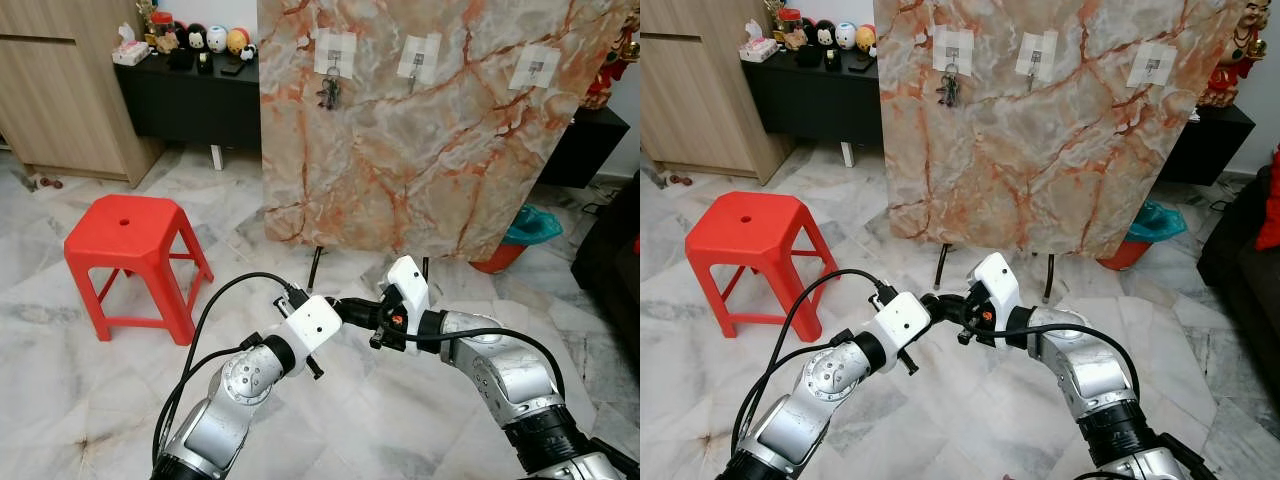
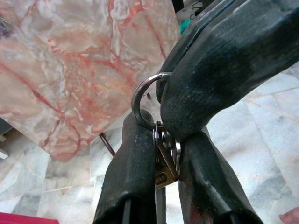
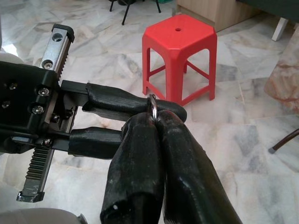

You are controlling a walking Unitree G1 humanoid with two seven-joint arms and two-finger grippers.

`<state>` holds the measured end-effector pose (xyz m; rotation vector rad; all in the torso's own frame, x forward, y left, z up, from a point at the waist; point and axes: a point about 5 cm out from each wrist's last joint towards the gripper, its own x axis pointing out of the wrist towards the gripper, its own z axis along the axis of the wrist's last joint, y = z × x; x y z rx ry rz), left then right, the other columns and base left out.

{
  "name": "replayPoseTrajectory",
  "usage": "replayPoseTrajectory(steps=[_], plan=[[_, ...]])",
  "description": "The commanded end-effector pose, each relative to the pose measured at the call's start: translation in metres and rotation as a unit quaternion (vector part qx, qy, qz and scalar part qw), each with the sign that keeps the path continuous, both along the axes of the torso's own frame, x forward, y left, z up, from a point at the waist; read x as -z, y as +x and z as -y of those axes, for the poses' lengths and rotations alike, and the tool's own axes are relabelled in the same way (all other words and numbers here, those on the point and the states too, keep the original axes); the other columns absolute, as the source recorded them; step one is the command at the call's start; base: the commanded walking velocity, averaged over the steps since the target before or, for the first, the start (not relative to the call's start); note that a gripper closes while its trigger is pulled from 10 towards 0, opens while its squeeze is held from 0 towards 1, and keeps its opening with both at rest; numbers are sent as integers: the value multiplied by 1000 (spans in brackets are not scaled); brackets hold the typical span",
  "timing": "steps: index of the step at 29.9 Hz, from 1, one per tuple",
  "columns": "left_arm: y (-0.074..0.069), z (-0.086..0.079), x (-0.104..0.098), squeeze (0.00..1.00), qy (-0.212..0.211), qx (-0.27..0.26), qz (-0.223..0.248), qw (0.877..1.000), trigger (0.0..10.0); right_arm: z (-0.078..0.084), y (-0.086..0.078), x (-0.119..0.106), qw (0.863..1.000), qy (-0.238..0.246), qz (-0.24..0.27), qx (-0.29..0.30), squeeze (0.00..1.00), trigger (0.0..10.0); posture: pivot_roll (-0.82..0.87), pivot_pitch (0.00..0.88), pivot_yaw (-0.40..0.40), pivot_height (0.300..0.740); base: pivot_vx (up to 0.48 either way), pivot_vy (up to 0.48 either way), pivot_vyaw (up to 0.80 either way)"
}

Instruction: Hang keys on a hook

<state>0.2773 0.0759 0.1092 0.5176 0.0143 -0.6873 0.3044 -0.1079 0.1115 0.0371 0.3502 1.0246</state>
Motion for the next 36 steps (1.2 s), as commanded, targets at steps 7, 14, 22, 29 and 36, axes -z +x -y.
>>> replayPoseTrajectory(steps=[7, 14, 22, 29, 36], plan=[[5, -4, -1, 0, -4, -17, 6, 1000, 0, 5, 4, -5, 1000, -4, 11, 15, 1000, 10000, 34, 0, -128, 740, 0, 0, 0], [5, -7, 4, 0, 13, -27, 1, 1000, 0, 12, 8, -6, 999, -16, 16, 35, 1000, 10000, 28, 0, -129, 740, 0, 0, 0], [10, -18, 11, 0, 42, -70, 1, 997, 0, 23, 7, -11, 999, -8, 19, 47, 0, 10000, 26, 0, -130, 740, 0, 0, 0], [15, -23, 9, 0, 53, -94, 15, 994, 0, 35, 6, -6, 998, -17, 11, 66, 0, 10000, 21, 0, -128, 740, 0, 0, 0], [21, -36, 14, 0, 39, -165, 0, 986, 0, 50, 8, 34, 982, -29, -46, 179, 0, 10000, 20, 0, -126, 740, 0, 0, 0]])
